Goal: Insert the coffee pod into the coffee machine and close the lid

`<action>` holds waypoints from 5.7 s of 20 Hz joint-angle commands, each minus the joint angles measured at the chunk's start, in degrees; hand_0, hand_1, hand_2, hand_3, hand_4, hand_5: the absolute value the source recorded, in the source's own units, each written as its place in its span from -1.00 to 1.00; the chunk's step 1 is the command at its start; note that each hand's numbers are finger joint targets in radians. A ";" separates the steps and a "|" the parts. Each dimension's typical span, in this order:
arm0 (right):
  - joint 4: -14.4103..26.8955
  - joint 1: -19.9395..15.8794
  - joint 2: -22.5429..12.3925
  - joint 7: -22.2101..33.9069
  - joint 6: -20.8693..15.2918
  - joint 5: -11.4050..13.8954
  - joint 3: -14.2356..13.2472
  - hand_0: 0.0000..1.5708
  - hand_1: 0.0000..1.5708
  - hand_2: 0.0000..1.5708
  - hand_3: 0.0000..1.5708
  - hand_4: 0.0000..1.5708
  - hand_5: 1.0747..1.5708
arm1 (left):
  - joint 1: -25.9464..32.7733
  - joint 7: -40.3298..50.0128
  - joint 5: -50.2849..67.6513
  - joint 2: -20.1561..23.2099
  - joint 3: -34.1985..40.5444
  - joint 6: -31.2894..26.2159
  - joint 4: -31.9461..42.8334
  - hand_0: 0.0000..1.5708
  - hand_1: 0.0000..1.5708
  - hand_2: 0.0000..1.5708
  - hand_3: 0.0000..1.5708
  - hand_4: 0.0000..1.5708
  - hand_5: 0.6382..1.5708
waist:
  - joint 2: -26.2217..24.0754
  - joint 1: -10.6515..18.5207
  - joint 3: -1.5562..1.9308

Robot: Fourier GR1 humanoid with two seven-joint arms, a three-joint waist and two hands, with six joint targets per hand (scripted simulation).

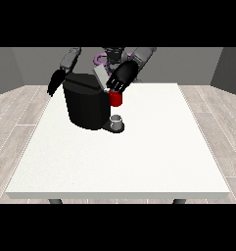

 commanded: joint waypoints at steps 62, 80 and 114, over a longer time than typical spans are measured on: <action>5.59 2.39 -0.72 -2.52 -0.96 -0.78 -3.10 -1.00 -1.00 -1.00 -1.00 -1.00 1.00 | 4.23 -8.00 -9.04 0.00 -2.61 9.92 -0.08 -1.00 -1.00 -1.00 -1.00 -1.00 1.00 | -4.43 4.98 0.03; 5.90 20.37 -0.60 -7.26 2.17 -4.08 -4.81 -1.00 -1.00 -1.00 -1.00 -1.00 1.00 | 36.58 -17.02 18.40 -22.10 15.36 7.07 0.20 -1.00 -1.00 -1.00 -1.00 -0.47 1.00 | -31.43 21.17 -0.04; 11.46 -4.32 -5.71 5.03 10.37 -11.81 -7.42 -1.00 -1.00 -1.00 -1.00 -1.00 1.00 | 54.83 0.23 34.39 -24.86 0.71 6.65 -35.78 -1.00 -1.00 -1.00 -1.00 -0.55 1.00 | -22.55 29.20 0.00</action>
